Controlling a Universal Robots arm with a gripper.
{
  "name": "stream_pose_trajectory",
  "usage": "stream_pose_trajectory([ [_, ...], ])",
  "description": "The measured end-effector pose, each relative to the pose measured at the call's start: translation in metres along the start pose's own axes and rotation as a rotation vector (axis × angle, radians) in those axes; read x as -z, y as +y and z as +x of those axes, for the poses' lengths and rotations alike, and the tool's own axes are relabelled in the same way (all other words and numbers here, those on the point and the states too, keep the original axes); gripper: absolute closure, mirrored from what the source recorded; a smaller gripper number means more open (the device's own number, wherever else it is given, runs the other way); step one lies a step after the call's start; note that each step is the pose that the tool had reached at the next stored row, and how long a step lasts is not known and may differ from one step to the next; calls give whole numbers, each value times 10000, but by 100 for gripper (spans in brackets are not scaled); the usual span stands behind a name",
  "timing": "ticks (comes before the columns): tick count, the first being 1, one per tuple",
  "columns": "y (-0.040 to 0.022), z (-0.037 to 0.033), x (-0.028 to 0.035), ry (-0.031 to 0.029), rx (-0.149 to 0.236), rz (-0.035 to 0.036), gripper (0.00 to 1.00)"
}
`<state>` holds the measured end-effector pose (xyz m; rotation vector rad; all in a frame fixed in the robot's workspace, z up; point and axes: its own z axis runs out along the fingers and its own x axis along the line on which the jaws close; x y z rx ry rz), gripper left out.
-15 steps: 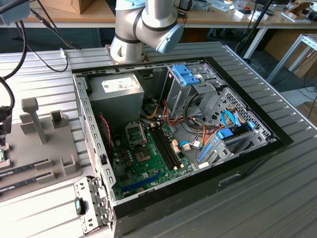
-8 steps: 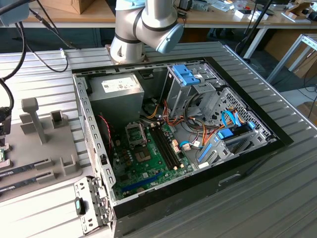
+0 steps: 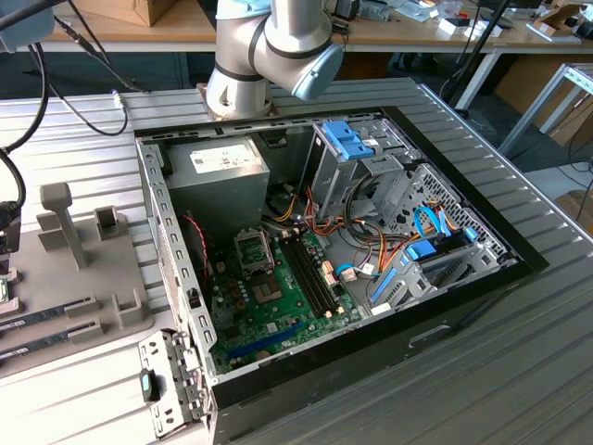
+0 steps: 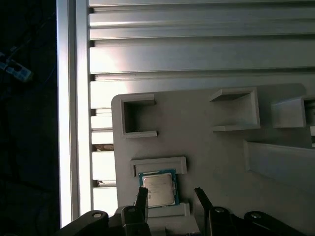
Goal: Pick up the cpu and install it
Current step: 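Pick up the cpu and move it towards the insertion slot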
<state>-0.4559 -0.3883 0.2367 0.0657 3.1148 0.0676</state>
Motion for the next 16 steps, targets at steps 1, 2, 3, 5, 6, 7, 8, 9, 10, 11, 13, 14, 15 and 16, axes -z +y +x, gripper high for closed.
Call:
stream_pose_trajectory([
  [1, 0, 0, -2, 1, 0, 0, 51],
  [2, 0, 1, -4, 1, 0, 0, 51],
  [3, -1, 1, -7, 0, 0, 0, 51],
  [5, -1, 1, -12, -1, 0, -1, 51],
  [6, -1, 1, -14, 0, 0, 0, 51],
  [7, -1, 2, -16, 0, 0, -1, 51],
  [8, -1, 2, -18, 0, 0, 0, 51],
  [9, -2, 2, -21, -1, 0, 0, 51],
  [10, -2, 2, -23, -1, 0, 0, 51],
  [11, -2, 2, -25, 0, 0, 0, 51],
  [13, -2, 3, -29, 0, 0, 0, 51],
  [14, -2, 3, -31, 0, 0, 0, 51],
  [15, -2, 3, -34, -1, 0, 0, 51],
  [16, -2, 3, -35, 0, 0, 0, 51],
])
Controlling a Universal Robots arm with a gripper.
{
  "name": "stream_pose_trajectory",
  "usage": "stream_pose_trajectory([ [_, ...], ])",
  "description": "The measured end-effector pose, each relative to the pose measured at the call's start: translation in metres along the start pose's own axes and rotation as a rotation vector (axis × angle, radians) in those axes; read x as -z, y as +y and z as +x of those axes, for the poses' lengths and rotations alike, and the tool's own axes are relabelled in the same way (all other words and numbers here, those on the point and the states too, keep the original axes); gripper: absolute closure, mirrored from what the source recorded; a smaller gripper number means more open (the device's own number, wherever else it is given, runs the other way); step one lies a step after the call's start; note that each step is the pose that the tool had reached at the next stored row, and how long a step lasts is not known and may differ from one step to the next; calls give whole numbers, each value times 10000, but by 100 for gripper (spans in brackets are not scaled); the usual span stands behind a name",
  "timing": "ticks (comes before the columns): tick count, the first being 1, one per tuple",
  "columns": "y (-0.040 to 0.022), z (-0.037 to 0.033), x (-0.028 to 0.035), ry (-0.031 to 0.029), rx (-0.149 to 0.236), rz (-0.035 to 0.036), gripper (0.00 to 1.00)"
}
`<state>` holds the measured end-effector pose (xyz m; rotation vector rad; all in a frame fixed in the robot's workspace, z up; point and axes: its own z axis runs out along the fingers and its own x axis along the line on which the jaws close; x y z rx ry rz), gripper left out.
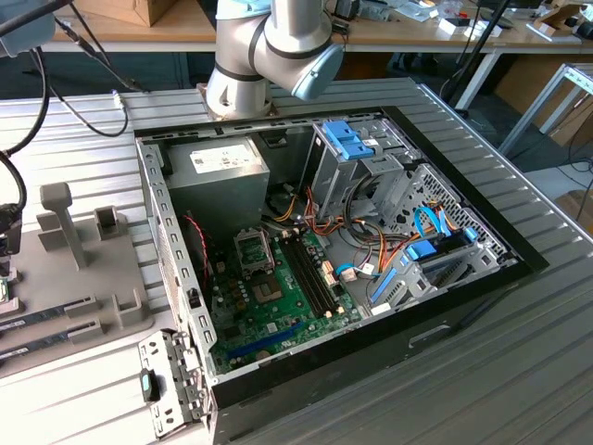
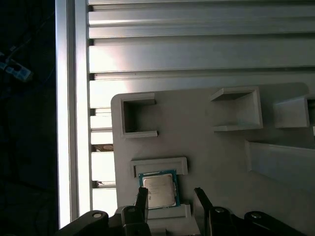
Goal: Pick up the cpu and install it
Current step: 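Pick up the cpu and move it towards the insertion slot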
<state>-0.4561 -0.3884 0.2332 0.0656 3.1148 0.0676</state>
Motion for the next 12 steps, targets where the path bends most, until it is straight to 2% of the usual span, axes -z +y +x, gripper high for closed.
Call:
stream_pose_trajectory([
  [12, -1, 1, -30, -1, 0, 0, 51],
])
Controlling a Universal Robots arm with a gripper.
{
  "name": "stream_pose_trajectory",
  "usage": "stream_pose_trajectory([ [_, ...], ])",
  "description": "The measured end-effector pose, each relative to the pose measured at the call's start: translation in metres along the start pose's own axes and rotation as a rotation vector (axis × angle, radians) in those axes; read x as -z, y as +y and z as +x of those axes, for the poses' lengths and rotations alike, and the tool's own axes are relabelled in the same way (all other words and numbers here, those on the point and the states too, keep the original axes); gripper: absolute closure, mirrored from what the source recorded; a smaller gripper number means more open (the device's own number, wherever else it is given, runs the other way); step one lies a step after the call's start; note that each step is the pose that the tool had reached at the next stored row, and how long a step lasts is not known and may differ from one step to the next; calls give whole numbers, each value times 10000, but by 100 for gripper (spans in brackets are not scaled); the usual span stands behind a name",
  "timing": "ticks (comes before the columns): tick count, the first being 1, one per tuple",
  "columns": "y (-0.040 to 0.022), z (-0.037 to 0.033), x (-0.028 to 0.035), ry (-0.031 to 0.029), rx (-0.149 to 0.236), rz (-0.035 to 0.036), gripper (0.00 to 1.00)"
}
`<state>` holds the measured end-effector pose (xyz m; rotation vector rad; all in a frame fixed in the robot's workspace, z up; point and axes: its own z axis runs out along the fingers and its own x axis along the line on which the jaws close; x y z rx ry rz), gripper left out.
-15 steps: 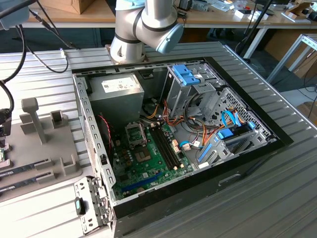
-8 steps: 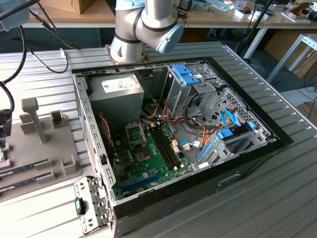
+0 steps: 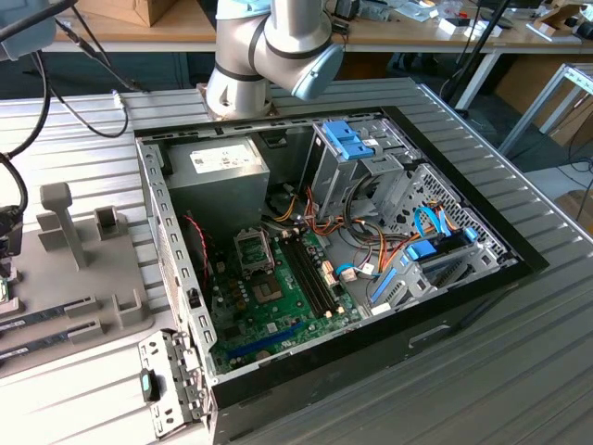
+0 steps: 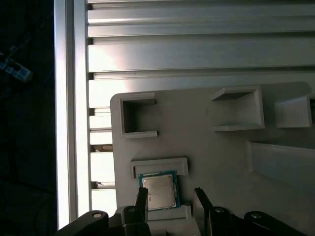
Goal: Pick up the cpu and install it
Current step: 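Pick up the cpu and move it towards the insertion slot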
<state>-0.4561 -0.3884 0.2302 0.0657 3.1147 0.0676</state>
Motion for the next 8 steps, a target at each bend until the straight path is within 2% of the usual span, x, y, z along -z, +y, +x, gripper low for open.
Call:
stream_pose_trajectory([
  [4, -2, 1, -38, 0, 0, 0, 51],
  [8, -2, 6, -50, -3, 0, -2, 51],
])
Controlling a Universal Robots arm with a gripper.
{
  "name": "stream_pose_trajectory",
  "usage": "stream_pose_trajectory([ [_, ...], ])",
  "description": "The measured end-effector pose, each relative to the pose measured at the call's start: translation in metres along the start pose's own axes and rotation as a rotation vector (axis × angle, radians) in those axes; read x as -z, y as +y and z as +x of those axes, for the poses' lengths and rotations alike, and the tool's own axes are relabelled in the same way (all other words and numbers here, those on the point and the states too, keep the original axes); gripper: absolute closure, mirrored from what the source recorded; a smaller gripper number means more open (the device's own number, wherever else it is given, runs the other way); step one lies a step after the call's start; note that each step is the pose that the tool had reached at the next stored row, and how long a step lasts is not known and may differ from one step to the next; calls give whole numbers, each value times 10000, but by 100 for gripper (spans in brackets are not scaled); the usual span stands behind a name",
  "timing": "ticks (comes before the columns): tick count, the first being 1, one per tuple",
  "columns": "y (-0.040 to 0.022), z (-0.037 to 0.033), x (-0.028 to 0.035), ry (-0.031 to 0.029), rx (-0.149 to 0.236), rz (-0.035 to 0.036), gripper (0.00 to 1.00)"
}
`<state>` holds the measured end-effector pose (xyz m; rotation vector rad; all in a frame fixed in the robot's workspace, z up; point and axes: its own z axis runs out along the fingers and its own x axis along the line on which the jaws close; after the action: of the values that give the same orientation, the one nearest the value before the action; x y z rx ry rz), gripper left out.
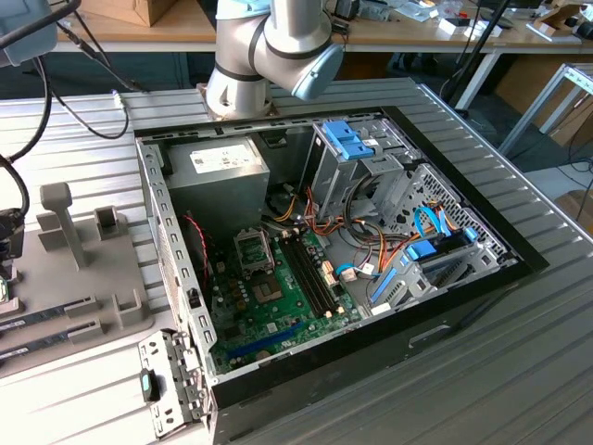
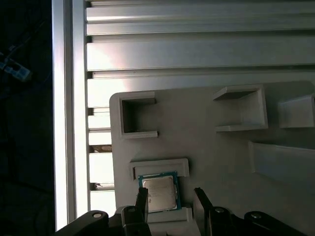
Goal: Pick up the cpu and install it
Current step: 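Pick up the cpu and move it towards the insertion slot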
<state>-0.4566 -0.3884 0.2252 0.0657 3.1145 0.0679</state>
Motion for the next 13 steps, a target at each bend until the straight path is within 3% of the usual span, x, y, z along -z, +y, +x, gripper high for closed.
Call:
stream_pose_trajectory([
  [13, -14, 26, -83, 9, 127, -1, 51],
])
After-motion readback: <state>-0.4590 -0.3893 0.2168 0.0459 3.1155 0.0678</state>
